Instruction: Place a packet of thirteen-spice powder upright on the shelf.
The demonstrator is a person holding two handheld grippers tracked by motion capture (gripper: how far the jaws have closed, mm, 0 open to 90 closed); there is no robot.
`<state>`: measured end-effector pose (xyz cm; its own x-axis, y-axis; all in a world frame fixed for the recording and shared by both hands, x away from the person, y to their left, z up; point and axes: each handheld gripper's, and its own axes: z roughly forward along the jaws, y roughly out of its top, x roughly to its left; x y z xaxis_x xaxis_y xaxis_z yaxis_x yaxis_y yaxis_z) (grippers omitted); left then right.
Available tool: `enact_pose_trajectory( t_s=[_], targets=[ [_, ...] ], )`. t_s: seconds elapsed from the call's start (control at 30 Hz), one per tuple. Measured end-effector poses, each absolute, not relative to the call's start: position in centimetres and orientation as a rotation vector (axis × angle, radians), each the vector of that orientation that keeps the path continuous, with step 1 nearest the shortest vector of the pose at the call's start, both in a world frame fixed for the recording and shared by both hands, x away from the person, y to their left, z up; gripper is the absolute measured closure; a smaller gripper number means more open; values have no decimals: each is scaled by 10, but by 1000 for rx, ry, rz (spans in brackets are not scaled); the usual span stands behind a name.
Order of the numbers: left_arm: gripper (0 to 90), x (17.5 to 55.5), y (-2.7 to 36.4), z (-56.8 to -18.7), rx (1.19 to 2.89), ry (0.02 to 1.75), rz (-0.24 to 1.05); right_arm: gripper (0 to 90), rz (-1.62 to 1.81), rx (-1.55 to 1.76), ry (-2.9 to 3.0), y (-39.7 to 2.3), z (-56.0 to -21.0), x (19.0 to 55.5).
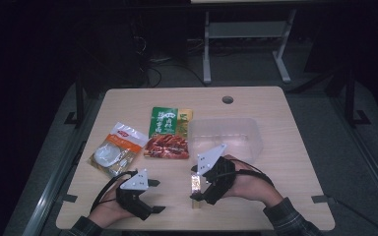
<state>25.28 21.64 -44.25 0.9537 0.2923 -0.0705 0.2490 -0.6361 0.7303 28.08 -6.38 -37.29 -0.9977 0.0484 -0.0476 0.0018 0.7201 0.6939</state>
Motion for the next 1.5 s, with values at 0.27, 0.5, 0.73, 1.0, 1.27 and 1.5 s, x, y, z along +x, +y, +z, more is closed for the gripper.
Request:
enact_pose_trajectory(
  t_s=[0.27, 0.5, 0.73, 1.0, 1.27, 1.5],
  targets=[
    [152, 253, 216, -443, 2292, 376, 66, 265, 1147, 37, 2887, -62, -382, 284],
    [152, 253, 216, -444, 2295, 378, 65, 308, 1145, 18, 2900, -63, -382, 284],
    [152, 253, 216, -444, 2300, 376, 66, 310, 1133, 10, 2899, -65, -379, 283],
    [153, 254, 216, -444, 2303, 372, 66, 311, 1127, 7, 2889, -74, -371, 282],
    [152, 254, 216, -444, 2301, 371, 65, 311, 1113, 28, 2878, -93, -364, 285],
    [152, 254, 216, -445, 2302, 373, 64, 312, 1124, 34, 2852, -114, -348, 287]
  ],
)
